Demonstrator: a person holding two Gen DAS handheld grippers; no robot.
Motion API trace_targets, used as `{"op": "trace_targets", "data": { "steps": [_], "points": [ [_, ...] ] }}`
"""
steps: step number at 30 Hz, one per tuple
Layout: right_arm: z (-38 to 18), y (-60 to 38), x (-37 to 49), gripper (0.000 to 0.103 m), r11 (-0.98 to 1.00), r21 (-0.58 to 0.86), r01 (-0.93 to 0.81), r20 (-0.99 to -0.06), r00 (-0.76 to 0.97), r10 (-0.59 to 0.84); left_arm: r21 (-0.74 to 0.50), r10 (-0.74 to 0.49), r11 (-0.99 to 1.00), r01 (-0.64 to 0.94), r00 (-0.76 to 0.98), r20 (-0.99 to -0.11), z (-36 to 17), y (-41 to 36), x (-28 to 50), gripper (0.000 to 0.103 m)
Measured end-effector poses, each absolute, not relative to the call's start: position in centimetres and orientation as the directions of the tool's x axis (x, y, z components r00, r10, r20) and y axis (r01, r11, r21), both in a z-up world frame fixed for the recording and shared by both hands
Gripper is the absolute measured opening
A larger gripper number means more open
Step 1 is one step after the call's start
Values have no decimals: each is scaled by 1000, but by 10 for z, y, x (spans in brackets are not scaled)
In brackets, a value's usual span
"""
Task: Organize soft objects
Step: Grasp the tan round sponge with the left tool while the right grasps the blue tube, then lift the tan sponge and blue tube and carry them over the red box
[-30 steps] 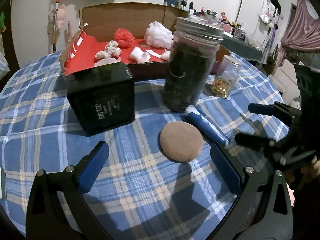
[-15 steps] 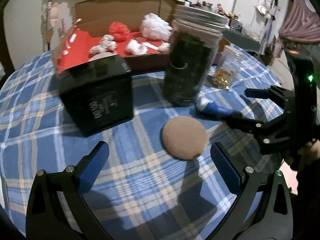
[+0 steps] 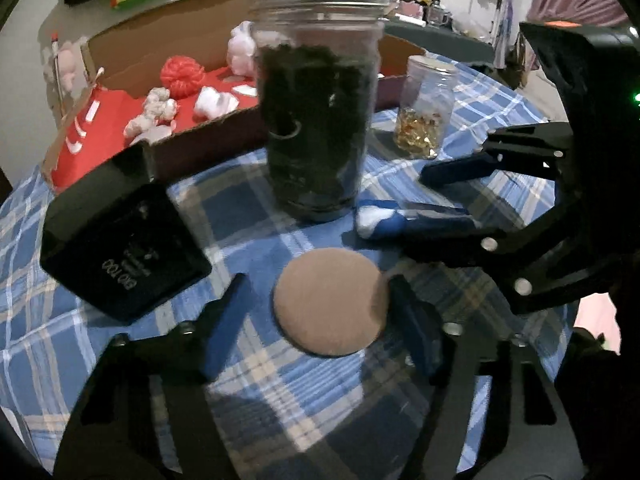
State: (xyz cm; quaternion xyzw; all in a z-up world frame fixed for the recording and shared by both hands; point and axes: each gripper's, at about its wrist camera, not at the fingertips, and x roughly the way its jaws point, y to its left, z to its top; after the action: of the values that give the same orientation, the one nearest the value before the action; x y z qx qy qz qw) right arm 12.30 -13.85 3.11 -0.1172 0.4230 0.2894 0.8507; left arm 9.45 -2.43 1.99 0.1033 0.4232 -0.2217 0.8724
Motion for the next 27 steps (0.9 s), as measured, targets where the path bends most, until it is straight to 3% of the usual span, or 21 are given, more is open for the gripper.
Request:
{"op": "trace_targets", "data": {
  "steps": [1,11,27],
  "points": [
    [32,-137,119,36,797,49,-602,-780,475,407,1,-301,878,479,553,-777,20,-26,93,49],
    [68,-147,86,28,862,60,-504,-685,607,403,-63,-384,867,494,584,-715,48,-20,75,48],
    [67,-154,77,21,869,76,-489,-682,610,403,-87,-395,876,475,600,-696,61,-9,73,48]
  ]
}}
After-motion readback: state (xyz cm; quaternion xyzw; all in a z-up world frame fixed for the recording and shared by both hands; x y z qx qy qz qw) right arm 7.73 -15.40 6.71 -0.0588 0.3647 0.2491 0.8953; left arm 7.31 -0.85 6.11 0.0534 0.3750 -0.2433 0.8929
